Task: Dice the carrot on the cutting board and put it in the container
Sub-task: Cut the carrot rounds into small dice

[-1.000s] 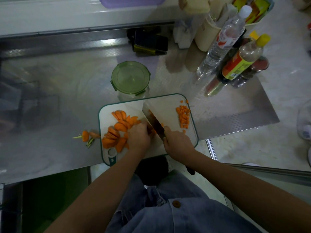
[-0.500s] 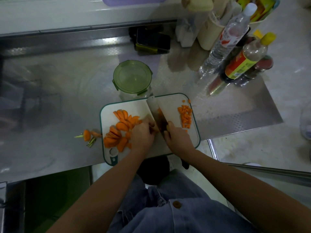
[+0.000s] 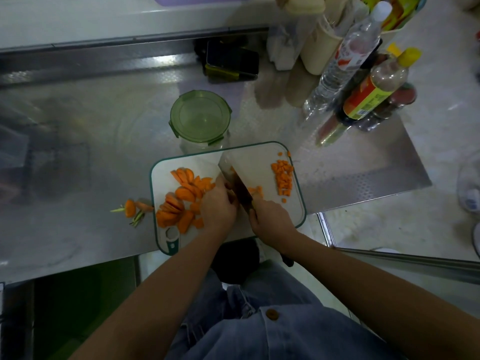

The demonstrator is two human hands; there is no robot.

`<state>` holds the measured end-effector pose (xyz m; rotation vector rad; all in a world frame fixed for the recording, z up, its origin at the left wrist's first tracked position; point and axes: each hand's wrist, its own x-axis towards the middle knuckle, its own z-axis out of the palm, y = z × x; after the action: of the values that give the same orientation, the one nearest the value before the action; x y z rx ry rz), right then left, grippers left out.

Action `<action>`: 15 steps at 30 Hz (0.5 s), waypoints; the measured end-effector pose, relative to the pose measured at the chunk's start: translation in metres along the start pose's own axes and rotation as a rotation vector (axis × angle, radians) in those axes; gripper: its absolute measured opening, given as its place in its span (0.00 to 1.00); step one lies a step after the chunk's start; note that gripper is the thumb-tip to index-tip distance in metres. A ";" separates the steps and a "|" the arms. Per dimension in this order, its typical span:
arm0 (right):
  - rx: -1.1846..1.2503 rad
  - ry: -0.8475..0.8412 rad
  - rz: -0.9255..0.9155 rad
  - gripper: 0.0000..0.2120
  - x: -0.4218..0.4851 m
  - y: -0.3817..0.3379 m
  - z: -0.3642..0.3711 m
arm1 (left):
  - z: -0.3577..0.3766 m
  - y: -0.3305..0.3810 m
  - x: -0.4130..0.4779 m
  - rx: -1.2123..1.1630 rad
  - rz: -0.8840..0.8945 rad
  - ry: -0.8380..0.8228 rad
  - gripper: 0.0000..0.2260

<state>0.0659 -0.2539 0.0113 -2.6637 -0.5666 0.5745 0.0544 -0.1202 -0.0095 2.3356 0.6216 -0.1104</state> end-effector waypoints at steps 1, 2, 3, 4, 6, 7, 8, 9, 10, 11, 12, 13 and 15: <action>-0.007 0.005 0.003 0.15 0.001 -0.001 0.000 | 0.000 0.000 0.000 0.000 0.004 0.009 0.12; -0.008 0.011 0.003 0.14 0.002 -0.001 0.001 | 0.000 0.000 -0.001 -0.001 0.010 0.016 0.12; -0.007 0.018 0.003 0.15 0.004 -0.001 0.001 | 0.000 0.001 0.000 0.002 0.015 0.016 0.11; -0.006 0.025 0.005 0.16 0.005 0.000 0.000 | 0.000 0.000 -0.001 0.004 0.021 0.015 0.11; 0.002 0.048 0.019 0.18 0.008 0.005 -0.002 | -0.001 -0.001 0.001 0.017 0.031 -0.011 0.10; 0.018 0.059 0.032 0.17 0.008 0.008 -0.004 | -0.002 -0.003 0.002 0.026 0.040 -0.031 0.09; 0.043 0.073 0.044 0.16 0.008 0.011 -0.007 | -0.002 -0.005 0.004 0.029 0.053 -0.051 0.07; 0.064 0.081 0.054 0.15 0.007 0.013 -0.012 | -0.003 -0.007 0.004 0.034 0.069 -0.069 0.06; 0.080 0.081 0.057 0.15 0.006 0.015 -0.016 | -0.004 -0.010 0.005 0.046 0.088 -0.083 0.06; 0.097 0.079 0.053 0.15 0.005 0.016 -0.020 | -0.006 -0.011 0.005 0.064 0.108 -0.093 0.07; 0.113 0.076 0.042 0.14 0.003 0.017 -0.023 | -0.007 -0.013 0.005 0.072 0.132 -0.089 0.08; 0.123 0.071 0.025 0.14 0.001 0.017 -0.025 | -0.009 -0.014 0.004 0.066 0.148 -0.077 0.09; 0.116 0.046 -0.017 0.17 -0.004 0.013 -0.022 | -0.014 -0.015 0.002 0.031 0.160 -0.030 0.08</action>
<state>0.0766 -0.2721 0.0260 -2.5537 -0.5256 0.5238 0.0482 -0.1010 -0.0087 2.3993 0.4184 -0.0823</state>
